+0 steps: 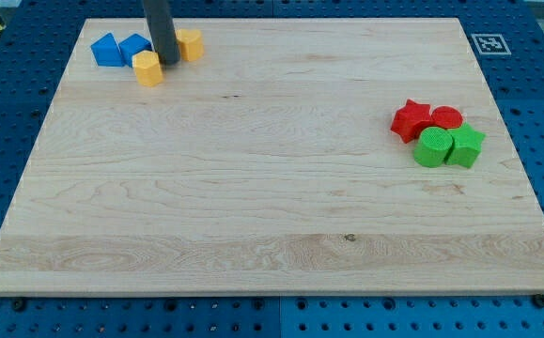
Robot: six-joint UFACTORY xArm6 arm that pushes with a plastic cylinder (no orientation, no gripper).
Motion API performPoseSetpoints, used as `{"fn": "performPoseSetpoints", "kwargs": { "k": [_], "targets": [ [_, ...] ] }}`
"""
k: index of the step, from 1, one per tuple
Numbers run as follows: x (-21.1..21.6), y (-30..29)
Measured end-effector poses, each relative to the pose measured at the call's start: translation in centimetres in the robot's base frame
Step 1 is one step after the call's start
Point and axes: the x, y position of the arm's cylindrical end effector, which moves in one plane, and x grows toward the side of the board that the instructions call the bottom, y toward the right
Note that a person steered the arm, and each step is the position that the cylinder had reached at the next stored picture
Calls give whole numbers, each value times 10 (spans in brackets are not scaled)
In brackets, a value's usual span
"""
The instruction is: Move the yellow heart diagonally to the bottom right of the yellow hexagon
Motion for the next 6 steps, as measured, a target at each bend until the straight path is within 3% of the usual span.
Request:
{"fn": "performPoseSetpoints", "kwargs": {
  "k": [2,3,4,5,6],
  "targets": [
    [23,56],
    [20,28],
    [5,37],
    [-23,103],
    [-57,112]
  ]
}}
